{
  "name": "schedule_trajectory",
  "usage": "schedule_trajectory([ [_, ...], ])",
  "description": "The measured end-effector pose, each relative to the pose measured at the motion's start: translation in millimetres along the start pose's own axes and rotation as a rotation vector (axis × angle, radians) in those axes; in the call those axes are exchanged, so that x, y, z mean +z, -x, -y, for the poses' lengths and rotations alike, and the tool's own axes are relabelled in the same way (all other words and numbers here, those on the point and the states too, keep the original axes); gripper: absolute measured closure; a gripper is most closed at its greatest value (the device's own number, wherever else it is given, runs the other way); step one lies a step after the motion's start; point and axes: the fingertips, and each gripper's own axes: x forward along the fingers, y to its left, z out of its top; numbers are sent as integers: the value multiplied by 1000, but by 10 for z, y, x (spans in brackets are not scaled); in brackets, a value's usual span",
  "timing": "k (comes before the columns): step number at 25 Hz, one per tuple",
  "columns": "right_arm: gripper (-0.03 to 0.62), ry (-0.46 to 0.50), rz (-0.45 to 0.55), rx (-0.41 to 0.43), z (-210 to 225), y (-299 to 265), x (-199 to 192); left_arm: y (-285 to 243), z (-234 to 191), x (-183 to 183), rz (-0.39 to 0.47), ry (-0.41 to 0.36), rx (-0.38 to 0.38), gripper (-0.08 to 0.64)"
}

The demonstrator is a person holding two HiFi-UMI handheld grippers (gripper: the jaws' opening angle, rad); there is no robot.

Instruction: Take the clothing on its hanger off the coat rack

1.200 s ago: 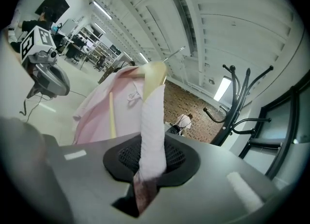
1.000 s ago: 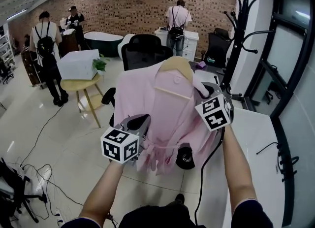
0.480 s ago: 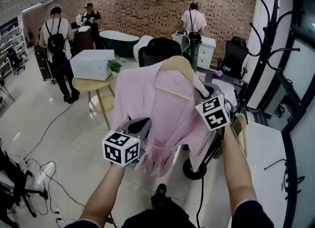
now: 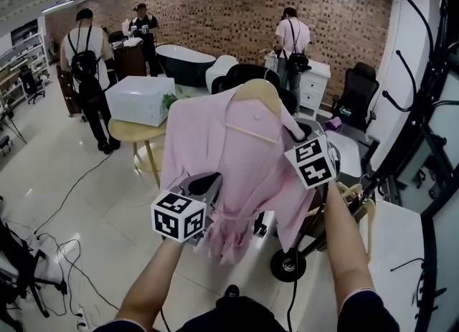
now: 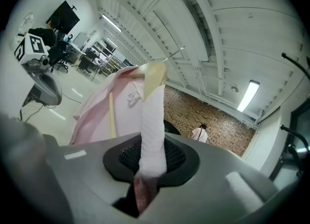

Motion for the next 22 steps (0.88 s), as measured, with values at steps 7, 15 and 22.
schedule_trajectory([
  [7,529,7,16,10,374,-730,19,-625,-473,123,11,13,22,551],
  [15,528,0,-12,-13,709,-1395,-50,-1212,-851,106,-11,35,-11,551],
  [22,528,-15,-56,-56,855,-1972,-165,-1756,-1353,64,-40,38,-89,551],
])
